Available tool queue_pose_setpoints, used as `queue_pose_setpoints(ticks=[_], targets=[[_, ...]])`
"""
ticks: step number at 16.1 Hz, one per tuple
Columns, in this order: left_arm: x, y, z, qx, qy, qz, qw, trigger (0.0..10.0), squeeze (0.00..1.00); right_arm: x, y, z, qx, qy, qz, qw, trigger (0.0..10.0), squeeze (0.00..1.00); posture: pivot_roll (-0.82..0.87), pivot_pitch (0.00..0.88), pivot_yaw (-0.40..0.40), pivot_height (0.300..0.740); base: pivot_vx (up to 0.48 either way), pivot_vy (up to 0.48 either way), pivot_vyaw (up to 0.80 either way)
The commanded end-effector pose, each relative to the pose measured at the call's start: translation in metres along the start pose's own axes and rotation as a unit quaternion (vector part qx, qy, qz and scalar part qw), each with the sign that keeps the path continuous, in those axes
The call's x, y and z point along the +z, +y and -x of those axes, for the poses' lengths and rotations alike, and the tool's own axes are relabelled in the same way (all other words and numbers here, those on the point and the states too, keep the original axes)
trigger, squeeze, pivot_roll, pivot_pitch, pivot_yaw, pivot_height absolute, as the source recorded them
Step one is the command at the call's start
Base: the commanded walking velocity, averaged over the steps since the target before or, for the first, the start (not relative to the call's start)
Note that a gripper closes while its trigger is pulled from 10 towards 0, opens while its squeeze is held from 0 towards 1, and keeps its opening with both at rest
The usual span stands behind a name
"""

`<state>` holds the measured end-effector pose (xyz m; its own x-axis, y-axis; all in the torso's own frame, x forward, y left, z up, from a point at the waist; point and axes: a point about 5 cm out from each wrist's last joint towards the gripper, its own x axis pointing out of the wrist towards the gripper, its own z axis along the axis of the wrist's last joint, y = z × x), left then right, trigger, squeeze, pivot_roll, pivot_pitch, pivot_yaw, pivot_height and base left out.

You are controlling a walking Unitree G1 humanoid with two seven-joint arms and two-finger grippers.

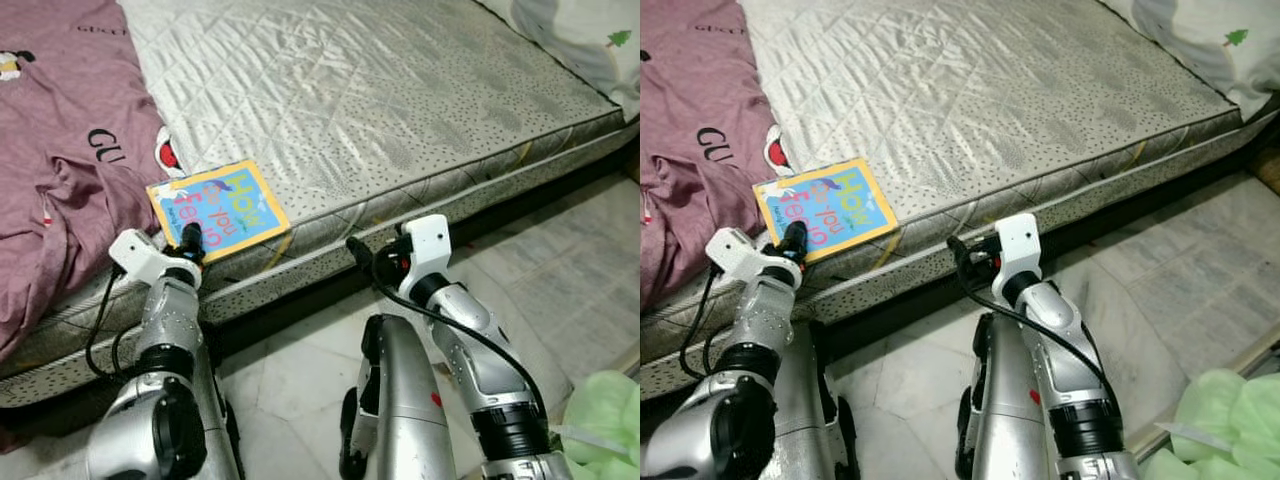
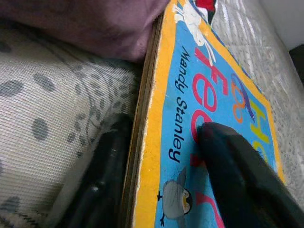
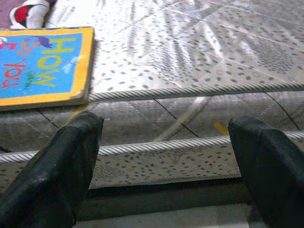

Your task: Clean up the room

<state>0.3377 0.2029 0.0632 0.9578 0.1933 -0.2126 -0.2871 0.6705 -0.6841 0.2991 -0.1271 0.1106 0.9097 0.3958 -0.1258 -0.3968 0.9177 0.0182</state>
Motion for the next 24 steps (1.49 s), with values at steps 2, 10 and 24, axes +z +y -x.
queue_pose_setpoints(ticks=[2, 10, 24], targets=[[-0.006, 0.002, 0.0, 0.004, 0.016, 0.017, 1.0, 0.0, 0.0, -0.002, -0.007, 0.0, -0.012, 0.002, 0.0, 1.0, 10.0, 0.0, -0.08, 0.097, -0.085, 0.488, 0.0, 0.0, 0.0], [0.005, -0.015, -0.004, -0.067, -0.011, 0.005, 0.998, 0.0, 0.0, 0.005, -0.006, -0.01, -0.015, -0.018, 0.006, 1.0, 10.0, 0.0, -0.07, 0.08, -0.074, 0.488, 0.0, 0.0, 0.0], [0.046, -0.069, -0.008, -0.15, -0.135, -0.147, 0.968, 0.0, 0.0, 0.012, -0.009, -0.023, -0.03, -0.037, 0.014, 0.999, 10.0, 0.0, -0.05, 0.026, -0.067, 0.488, 0.0, 0.0, 0.0]])
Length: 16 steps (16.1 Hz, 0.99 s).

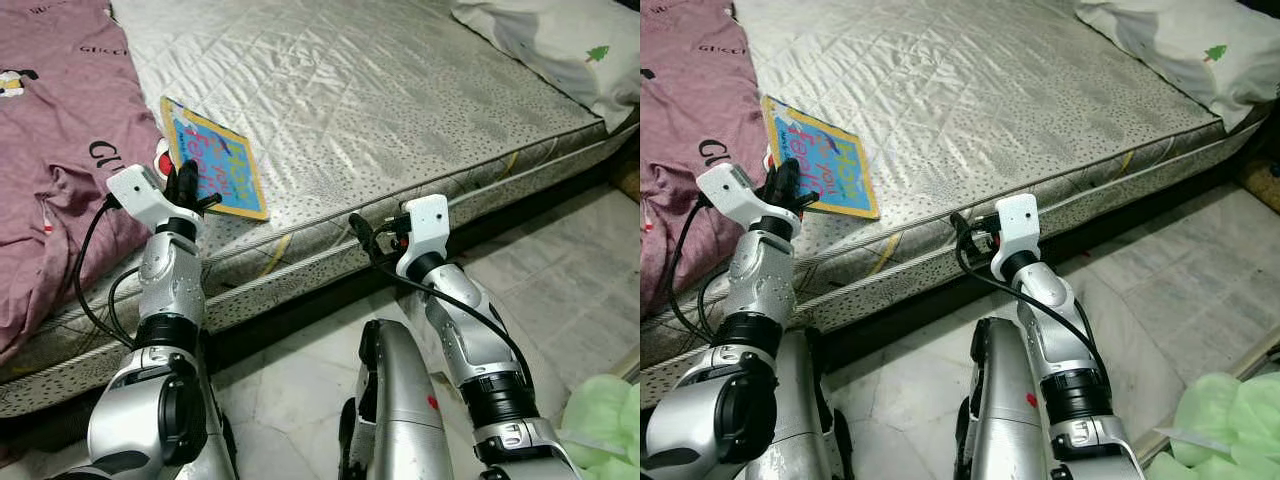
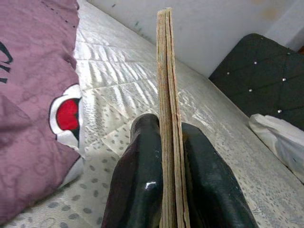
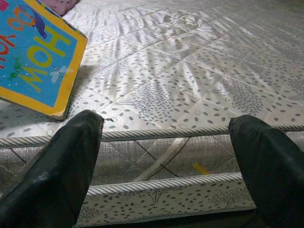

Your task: Clean up the room

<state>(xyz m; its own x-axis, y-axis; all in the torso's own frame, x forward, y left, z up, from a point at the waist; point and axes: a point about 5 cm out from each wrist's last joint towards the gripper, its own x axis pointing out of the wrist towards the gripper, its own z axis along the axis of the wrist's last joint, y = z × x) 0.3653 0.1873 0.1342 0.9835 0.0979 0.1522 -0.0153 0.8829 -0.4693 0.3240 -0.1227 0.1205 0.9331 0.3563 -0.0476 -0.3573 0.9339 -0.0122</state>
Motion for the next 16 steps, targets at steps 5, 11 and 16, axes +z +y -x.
queue_pose_setpoints(ticks=[5, 11, 16], targets=[[0.008, 0.0, -0.002, -0.001, -0.017, -0.011, 1.0, 0.0, 0.0, -0.001, -0.003, 0.0, -0.007, 0.002, 0.001, 1.0, 10.0, 0.0, -0.05, 0.026, -0.067, 0.488, 0.0, 0.0, 0.0], [0.008, 0.0, -0.002, -0.001, -0.017, -0.011, 1.0, 0.0, 0.0, -0.001, -0.003, 0.0, -0.007, 0.002, 0.001, 1.0, 10.0, 0.0, -0.05, 0.026, -0.067, 0.488, 0.0, 0.0, 0.0], [0.013, -0.005, 0.015, -0.043, -0.038, -0.224, 0.973, 0.0, 0.0, 0.008, -0.017, -0.017, -0.054, -0.039, -0.03, 0.997, 10.0, 0.0, 0.02, 0.0, -0.024, 0.488, 0.0, 0.0, 0.0]])
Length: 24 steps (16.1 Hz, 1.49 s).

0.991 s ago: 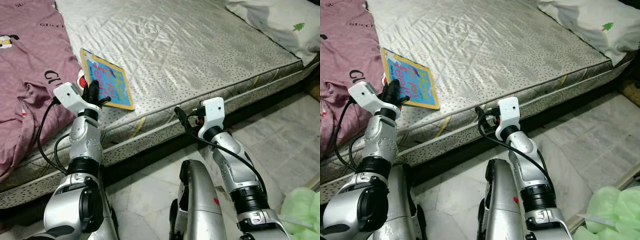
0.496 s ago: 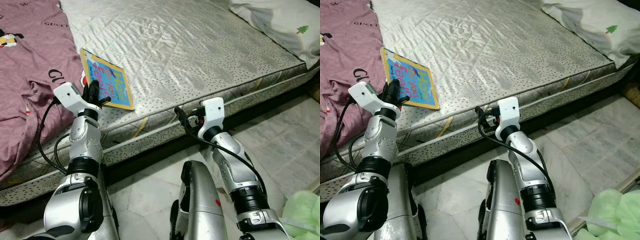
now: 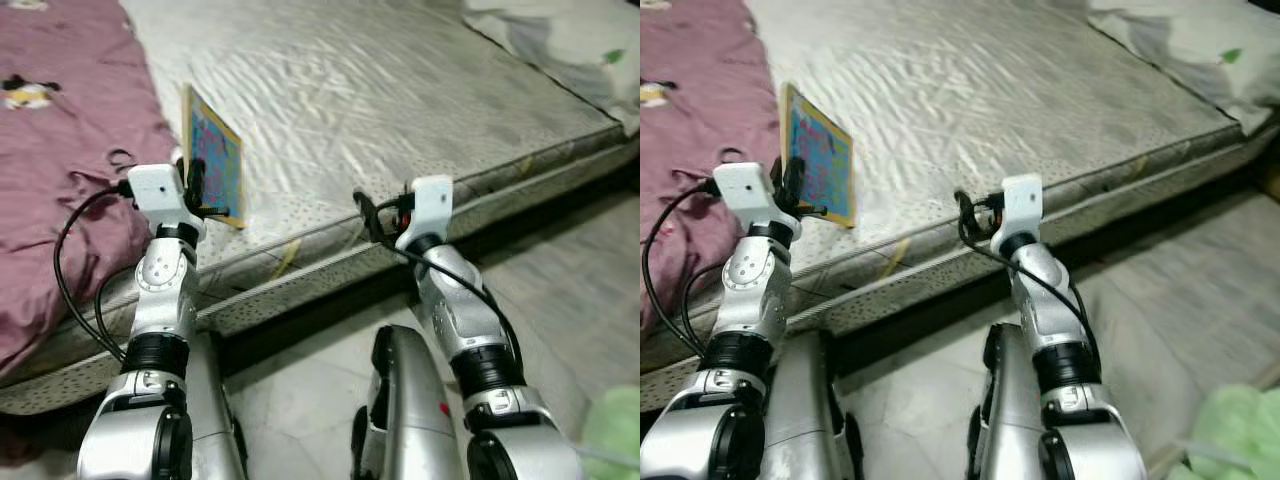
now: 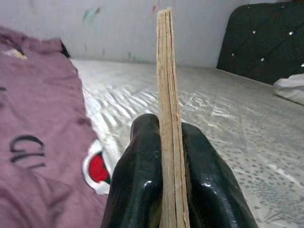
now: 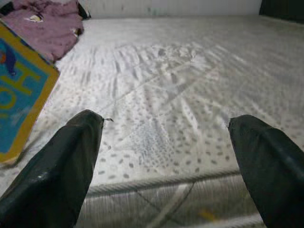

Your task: Clean up the room

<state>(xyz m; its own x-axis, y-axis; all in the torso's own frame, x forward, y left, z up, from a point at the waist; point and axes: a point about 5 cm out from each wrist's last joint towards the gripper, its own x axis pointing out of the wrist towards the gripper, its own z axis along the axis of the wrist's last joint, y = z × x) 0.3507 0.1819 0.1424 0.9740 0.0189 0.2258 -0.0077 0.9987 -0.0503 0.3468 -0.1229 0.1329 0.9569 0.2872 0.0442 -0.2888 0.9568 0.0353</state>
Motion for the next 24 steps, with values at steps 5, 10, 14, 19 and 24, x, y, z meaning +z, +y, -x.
queue_pose_setpoints(ticks=[5, 10, 14, 19, 24], targets=[[0.022, 0.001, 0.009, 0.011, -0.053, -0.084, 0.995, 0.0, 0.0, 0.002, -0.009, 0.0, -0.019, -0.031, -0.023, 0.999, 10.0, 0.0, 0.03, 0.0, -0.023, 0.488, 0.0, 0.0, 0.0], [0.021, 0.001, 0.012, 0.038, -0.045, -0.081, 0.995, 10.0, 0.0, 0.016, 0.006, -0.003, 0.01, -0.064, -0.051, 0.997, 10.0, 0.0, 0.02, 0.0, -0.022, 0.528, 0.0, 0.0, 0.0], [0.023, -0.008, 0.01, 0.039, -0.045, -0.084, 0.995, 10.0, 0.0, 0.013, 0.004, -0.001, 0.008, -0.067, -0.05, 0.996, 10.0, 0.0, 0.01, 0.0, -0.02, 0.573, 0.0, 0.0, 0.0], [0.022, -0.012, 0.012, 0.039, -0.046, -0.086, 0.994, 10.0, 0.0, 0.008, 0.006, 0.006, 0.009, -0.061, -0.05, 0.997, 10.0, 0.0, 0.01, 0.0, -0.019, 0.628, 0.0, 0.0, 0.0], [0.019, -0.019, 0.013, 0.056, -0.038, -0.095, 0.993, 10.0, 0.0, 0.012, 0.005, 0.007, 0.0, -0.067, -0.044, 0.997, 10.0, 0.0, 0.01, 0.0, -0.02, 0.693, 0.0, 0.0, 0.0]])
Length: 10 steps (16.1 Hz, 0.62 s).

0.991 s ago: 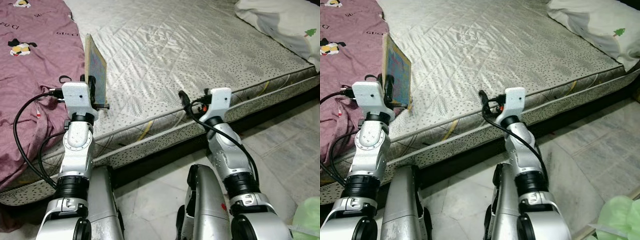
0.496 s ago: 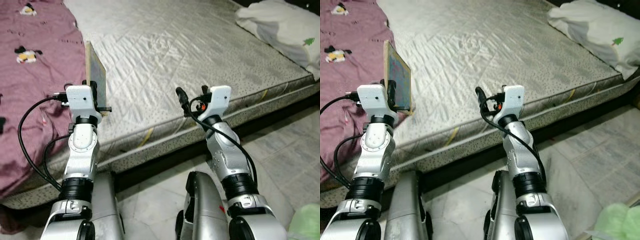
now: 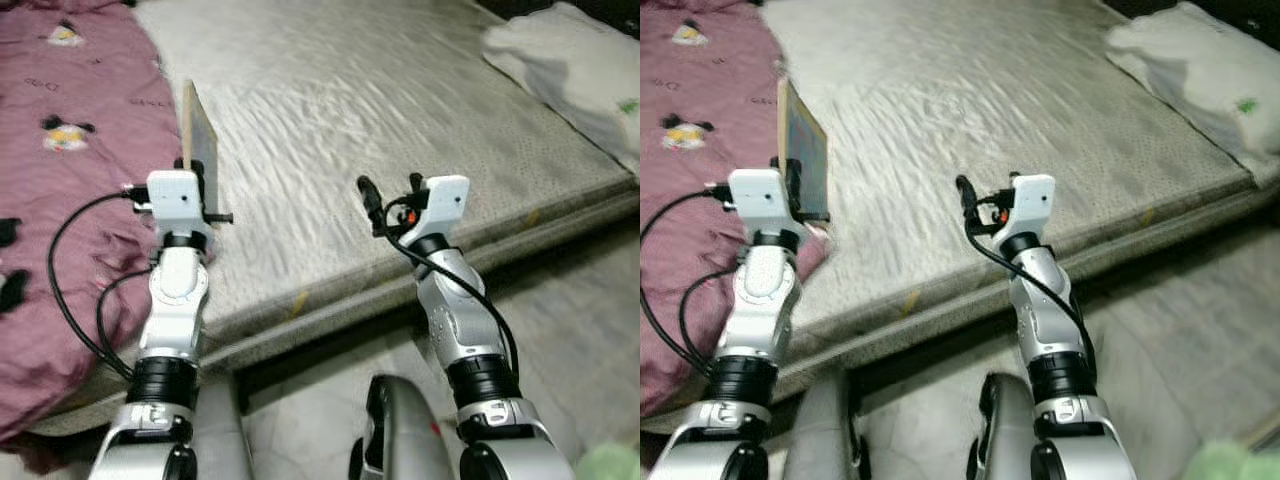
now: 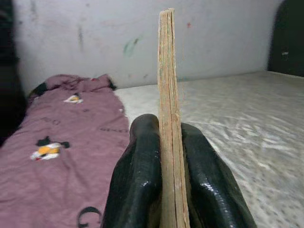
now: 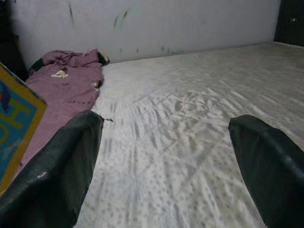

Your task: Clean up the room

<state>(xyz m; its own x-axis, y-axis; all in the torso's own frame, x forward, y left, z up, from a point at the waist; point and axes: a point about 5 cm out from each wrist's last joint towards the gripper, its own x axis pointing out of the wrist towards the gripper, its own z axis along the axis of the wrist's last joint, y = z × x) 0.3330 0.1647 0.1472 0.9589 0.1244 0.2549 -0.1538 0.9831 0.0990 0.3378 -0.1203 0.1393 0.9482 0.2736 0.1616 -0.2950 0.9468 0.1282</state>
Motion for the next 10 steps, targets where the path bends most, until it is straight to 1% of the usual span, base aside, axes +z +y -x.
queue_pose_setpoints(ticks=[1, 5, 10], targets=[[0.0114, -0.0004, -0.0034, 0.003, -0.025, -0.006, 1.0, 10.0, 0.0, 0.0055, 0.0004, -0.0011, 0.001, -0.008, 0.003, 1.0, 10.0, 0.0, 0.01, 0.0, -0.02, 0.703, 0.0, 0.0, 0.0], [0.0118, -0.0033, -0.0037, -0.003, -0.025, -0.004, 1.0, 10.0, 0.0, 0.0066, 0.001, -0.0015, -0.001, -0.009, 0.008, 1.0, 10.0, 0.0, 0.01, 0.0, -0.021, 0.738, 0.0, 0.0, 0.0], [0.0099, -0.0087, -0.0034, -0.017, -0.018, 0.004, 1.0, 10.0, 0.0, 0.0053, 0.0003, -0.0014, -0.006, -0.006, 0.015, 1.0, 10.0, 0.0, 0.01, 0.0, -0.022, 0.74, 0.0, 0.0, 0.0]])
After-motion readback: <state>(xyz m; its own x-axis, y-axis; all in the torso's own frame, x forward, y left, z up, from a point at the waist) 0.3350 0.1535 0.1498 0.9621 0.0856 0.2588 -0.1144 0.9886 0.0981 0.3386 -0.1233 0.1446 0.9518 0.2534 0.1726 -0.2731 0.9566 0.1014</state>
